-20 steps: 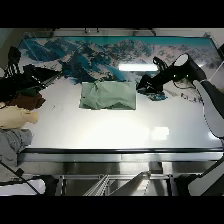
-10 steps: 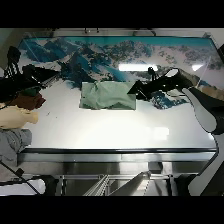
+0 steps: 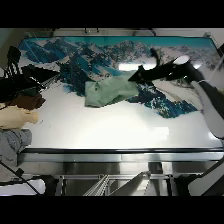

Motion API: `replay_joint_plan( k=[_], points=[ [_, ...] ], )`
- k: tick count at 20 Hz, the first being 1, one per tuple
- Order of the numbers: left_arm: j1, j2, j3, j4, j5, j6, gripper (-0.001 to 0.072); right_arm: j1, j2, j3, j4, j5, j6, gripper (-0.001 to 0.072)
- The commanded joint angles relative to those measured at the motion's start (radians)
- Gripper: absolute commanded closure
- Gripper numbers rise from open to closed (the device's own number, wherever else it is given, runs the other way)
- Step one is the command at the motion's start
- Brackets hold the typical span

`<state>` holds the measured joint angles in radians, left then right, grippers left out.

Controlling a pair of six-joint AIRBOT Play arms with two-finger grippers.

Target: Fold the shirts.

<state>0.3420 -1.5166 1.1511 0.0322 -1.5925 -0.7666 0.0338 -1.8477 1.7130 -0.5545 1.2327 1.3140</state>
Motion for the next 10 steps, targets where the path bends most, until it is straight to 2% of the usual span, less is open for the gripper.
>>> replay_joint_plan(
  k=[1,2,5,7,10],
  points=[
    [-0.001,0.000,0.000,0.000,-0.019,-0.001,0.0691,-0.154,0.167,0.152,-0.440,-0.012,0.359,0.0685],
    [-0.001,0.000,0.000,0.000,-0.026,-0.001,0.0690,-0.222,0.208,0.176,-0.538,0.037,0.427,0.0685],
    [-0.001,0.000,0.000,-0.001,-0.026,-0.001,0.0691,-0.406,0.265,0.175,-0.836,0.152,0.542,0.0686],
    [-0.001,0.000,-0.001,0.000,-0.032,-0.001,0.0690,-0.499,0.268,0.148,-1.028,0.204,0.589,0.0687],
    [-0.001,0.000,-0.001,0.001,-0.041,-0.001,0.0691,-0.627,0.314,-0.032,-1.158,0.179,0.651,0.0687]
  ],
)
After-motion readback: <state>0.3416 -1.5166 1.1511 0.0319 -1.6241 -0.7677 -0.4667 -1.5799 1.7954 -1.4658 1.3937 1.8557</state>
